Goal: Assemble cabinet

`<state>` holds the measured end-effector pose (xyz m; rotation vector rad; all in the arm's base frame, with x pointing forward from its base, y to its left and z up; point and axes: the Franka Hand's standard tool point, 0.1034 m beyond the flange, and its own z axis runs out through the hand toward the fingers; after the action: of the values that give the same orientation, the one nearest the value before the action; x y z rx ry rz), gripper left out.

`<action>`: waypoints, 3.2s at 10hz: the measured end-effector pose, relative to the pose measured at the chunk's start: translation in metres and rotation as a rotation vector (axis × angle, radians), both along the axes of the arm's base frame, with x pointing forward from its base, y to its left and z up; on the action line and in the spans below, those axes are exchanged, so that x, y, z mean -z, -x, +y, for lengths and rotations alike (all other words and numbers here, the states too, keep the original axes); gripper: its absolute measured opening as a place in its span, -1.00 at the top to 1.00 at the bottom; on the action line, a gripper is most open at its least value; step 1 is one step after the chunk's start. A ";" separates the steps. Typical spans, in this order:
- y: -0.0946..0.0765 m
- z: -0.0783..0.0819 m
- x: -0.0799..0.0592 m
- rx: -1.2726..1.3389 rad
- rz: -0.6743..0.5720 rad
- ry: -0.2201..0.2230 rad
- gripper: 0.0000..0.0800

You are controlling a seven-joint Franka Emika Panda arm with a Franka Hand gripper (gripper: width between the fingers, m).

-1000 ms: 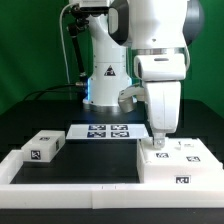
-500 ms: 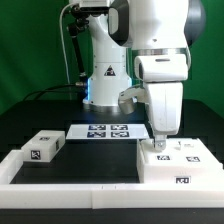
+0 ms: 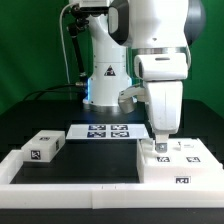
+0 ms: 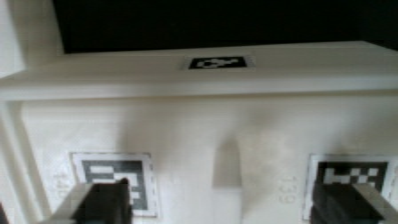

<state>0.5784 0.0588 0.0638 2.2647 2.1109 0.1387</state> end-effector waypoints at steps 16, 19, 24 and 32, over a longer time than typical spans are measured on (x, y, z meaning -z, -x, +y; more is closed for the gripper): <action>0.079 0.009 -0.024 0.475 -0.037 -0.059 -0.99; 0.086 0.010 -0.018 0.791 -0.037 -0.125 -0.99; 0.086 0.015 -0.017 1.068 -0.010 -0.185 -0.99; 0.088 0.021 0.014 1.503 0.073 -0.231 -0.99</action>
Offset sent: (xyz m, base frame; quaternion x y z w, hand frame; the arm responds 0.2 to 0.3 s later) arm -0.0245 -0.0069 0.0098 -0.0273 -0.0202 0.0500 0.9982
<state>0.4904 0.0797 0.0496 3.2409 -0.0283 0.2107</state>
